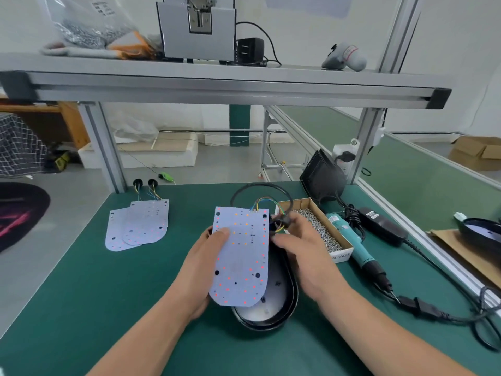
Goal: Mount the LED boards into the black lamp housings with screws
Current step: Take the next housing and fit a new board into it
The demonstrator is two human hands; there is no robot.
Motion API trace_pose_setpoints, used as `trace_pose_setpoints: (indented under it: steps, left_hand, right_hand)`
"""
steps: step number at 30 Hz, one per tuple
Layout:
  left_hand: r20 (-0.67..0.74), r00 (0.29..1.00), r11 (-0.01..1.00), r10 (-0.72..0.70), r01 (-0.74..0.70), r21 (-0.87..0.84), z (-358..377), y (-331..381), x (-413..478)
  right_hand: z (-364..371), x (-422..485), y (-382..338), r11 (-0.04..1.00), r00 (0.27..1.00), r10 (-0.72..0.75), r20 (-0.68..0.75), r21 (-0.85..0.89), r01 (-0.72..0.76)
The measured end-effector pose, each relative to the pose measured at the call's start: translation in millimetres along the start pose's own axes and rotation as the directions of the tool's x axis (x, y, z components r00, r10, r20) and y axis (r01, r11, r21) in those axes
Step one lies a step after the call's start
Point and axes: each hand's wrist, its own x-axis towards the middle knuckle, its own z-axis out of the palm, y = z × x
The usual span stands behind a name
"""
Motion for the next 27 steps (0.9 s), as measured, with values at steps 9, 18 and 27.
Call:
trace_pose_setpoints:
  steps: [9, 18, 27]
  left_hand:
    - [-0.168, 0.983, 0.997, 0.080, -0.078, 0.017, 4.4, -5.2, 3.3]
    - [0.004, 1.000, 0.996, 0.024, -0.024, 0.090, 2.6, -5.5, 3.3]
    - [-0.024, 1.000, 0.992, -0.019, 0.022, 0.123, -10.4, -4.6, 12.8]
  right_hand:
    - [11.2, -18.0, 4.5, 0.937, 0.978, 0.075, 0.193, -0.349, -0.003]
    - [2.9, -12.4, -2.6, 0.978, 0.990, 0.118, 0.081, -0.180, -0.102]
    - [-3.8, -4.0, -5.7, 0.988, 0.988, 0.151, -0.042, 0.039, -0.150]
